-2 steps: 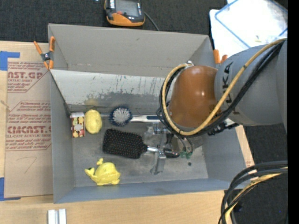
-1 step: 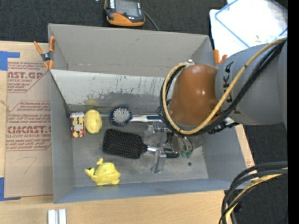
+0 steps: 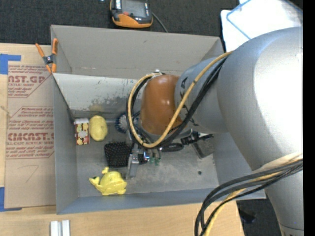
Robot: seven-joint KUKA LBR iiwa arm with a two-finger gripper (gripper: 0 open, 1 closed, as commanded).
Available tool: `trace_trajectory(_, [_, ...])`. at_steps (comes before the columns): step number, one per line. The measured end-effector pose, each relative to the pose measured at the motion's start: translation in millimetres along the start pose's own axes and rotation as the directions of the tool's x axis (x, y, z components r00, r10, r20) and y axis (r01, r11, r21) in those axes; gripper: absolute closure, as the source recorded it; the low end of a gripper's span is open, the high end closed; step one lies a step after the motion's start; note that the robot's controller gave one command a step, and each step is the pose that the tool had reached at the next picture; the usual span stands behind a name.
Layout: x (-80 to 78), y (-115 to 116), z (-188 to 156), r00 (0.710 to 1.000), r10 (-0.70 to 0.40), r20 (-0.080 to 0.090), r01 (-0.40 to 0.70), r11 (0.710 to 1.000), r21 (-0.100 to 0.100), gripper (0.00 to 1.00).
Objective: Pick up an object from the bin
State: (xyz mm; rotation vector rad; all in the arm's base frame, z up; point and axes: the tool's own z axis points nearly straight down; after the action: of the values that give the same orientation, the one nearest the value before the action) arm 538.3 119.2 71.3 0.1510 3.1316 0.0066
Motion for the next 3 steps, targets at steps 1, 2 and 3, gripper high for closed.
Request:
trace_trajectory(1, [-1.4,4.2,0.2,1.000,0.022,0.002,-0.022,1.000,0.002,0.00])
trace_trajectory(2, [-1.2,1.7,-1.3,1.000,0.005,0.003,-0.005,1.000,0.000,0.00])
trace_trajectory(3, [-2.0,4.4,-0.7,1.000,0.021,0.004,-0.021,1.000,0.001,0.00])
